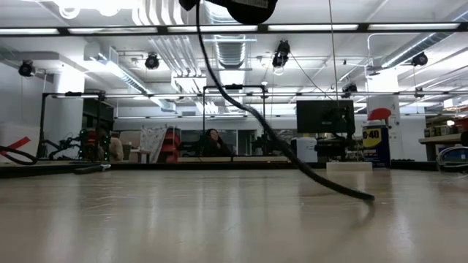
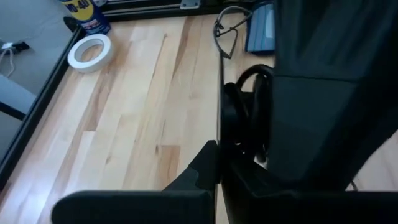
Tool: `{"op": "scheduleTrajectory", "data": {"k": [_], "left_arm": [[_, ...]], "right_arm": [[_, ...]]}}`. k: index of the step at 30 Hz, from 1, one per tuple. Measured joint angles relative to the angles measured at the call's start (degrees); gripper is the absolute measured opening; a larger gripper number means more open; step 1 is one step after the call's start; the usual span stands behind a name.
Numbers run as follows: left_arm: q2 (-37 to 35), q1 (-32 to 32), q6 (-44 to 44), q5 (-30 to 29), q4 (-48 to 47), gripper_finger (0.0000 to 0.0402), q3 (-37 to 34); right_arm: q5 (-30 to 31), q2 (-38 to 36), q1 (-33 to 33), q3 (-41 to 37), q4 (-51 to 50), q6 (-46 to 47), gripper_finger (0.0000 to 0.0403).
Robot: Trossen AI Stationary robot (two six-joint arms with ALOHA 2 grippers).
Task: Coil cords
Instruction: Uncoil the black wire from the spool
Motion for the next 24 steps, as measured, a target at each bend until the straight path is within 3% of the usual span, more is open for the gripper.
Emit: {"op": "scheduleTrajectory", "data": {"k": [4,13,24], "left_arm": [[0.0,0.0,0.1,0.0,0.3,0.0,0.0],[0.0,0.0,-0.1,0.7,0.0,0.0,0.0],[0.0,-0.4,-0.4,1.3,-2.8,0.0,0.0]], "right_arm": [[-1.0,0.0,0.1,0.5,0.2,-0.8,0.0007],[-0.4,0.0,0.3,1.1,0.3,-1.7,0.0001],[4.9,-0.5,1.4,1.1,0.3,-3.8,0.0]]}}
